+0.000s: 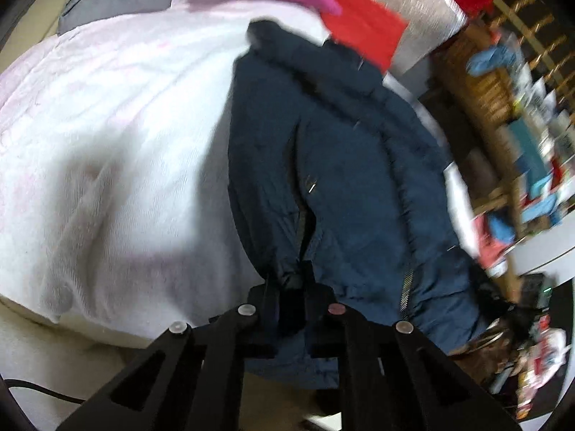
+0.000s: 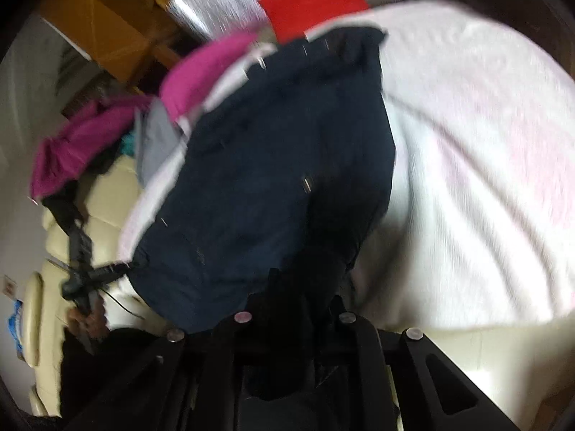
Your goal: Fold large clothes
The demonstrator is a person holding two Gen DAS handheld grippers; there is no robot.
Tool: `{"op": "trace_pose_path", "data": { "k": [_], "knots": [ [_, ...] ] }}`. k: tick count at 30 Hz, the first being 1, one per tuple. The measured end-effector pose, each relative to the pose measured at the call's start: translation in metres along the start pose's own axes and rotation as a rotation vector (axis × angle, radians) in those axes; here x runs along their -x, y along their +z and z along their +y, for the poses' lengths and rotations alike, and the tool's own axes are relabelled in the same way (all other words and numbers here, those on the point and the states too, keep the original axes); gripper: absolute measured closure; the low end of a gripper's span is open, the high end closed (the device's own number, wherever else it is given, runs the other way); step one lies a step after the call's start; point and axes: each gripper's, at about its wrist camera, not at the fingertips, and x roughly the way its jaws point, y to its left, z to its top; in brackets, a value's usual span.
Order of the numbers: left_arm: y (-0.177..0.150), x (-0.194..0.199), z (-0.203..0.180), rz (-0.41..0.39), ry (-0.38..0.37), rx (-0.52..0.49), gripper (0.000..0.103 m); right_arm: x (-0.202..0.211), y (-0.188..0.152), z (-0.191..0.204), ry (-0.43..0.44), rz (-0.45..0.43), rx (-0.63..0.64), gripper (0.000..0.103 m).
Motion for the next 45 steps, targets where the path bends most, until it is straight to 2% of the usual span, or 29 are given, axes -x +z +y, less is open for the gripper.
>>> {"op": "trace_pose_path", "data": {
  "k": [2, 6, 12, 16, 20, 23, 25, 27, 29, 32, 38, 40, 42, 43, 44, 45],
  "knots": [
    [0.01, 0.013, 0.0, -0.041, -0.053, 0.021, 0.094, 0.01, 0.009, 0.003, 0.024, -0.055, -0.01, 0.087],
    [0.035, 0.03, -0.01, -0.089, -0.092, 0.022, 0.094, 0.023, 0.031, 0.004, 0.067, -0.132, -0.034, 0.088],
    [0.111, 0.034, -0.042, -0.161, -0.114, 0.001, 0.094, 0.035, 0.091, 0.01, 0.082, -0.261, -0.041, 0.088],
    [0.177, 0.009, -0.063, -0.179, -0.095, -0.014, 0.094, 0.024, 0.152, 0.015, 0.083, -0.312, -0.067, 0.088],
    [0.238, -0.019, -0.062, -0.193, -0.039, 0.01, 0.094, -0.006, 0.224, 0.022, 0.033, -0.358, -0.078, 0.088],
    [0.277, -0.049, -0.054, -0.19, -0.05, 0.044, 0.094, -0.035, 0.276, 0.012, 0.012, -0.372, -0.129, 0.089],
    [0.297, -0.069, -0.049, -0.18, -0.019, 0.051, 0.095, -0.063, 0.309, 0.004, -0.003, -0.367, -0.162, 0.089],
    [0.316, -0.095, -0.045, -0.164, 0.023, 0.05, 0.095, -0.084, 0.33, 0.003, -0.025, -0.363, -0.171, 0.089],
    [0.334, -0.119, -0.037, -0.139, 0.034, 0.067, 0.095, -0.11, 0.351, 0.001, -0.071, -0.35, -0.166, 0.089],
    [0.355, -0.141, -0.025, -0.114, 0.016, 0.105, 0.095, -0.138, 0.375, -0.01, -0.084, -0.349, -0.183, 0.089],
    [0.383, -0.184, -0.008, -0.091, 0.033, 0.16, 0.09, -0.196, 0.414, -0.038, -0.084, -0.346, -0.287, 0.089],
    [0.382, -0.19, 0.001, -0.095, 0.0, 0.184, 0.089, -0.213, 0.418, -0.054, -0.054, -0.323, -0.355, 0.085],
    [0.379, -0.187, 0.01, -0.109, -0.079, 0.227, 0.085, -0.222, 0.42, -0.073, 0.007, -0.289, -0.436, 0.08],
    [0.375, -0.181, 0.014, -0.128, -0.127, 0.255, 0.078, -0.223, 0.42, -0.082, 0.055, -0.28, -0.476, 0.079],
    [0.373, -0.175, 0.018, -0.149, -0.171, 0.275, 0.066, -0.222, 0.42, -0.092, 0.121, -0.276, -0.527, 0.075],
    [0.371, -0.166, 0.019, -0.178, -0.213, 0.288, 0.058, -0.217, 0.417, -0.101, 0.182, -0.289, -0.578, 0.063]
  ]
}}
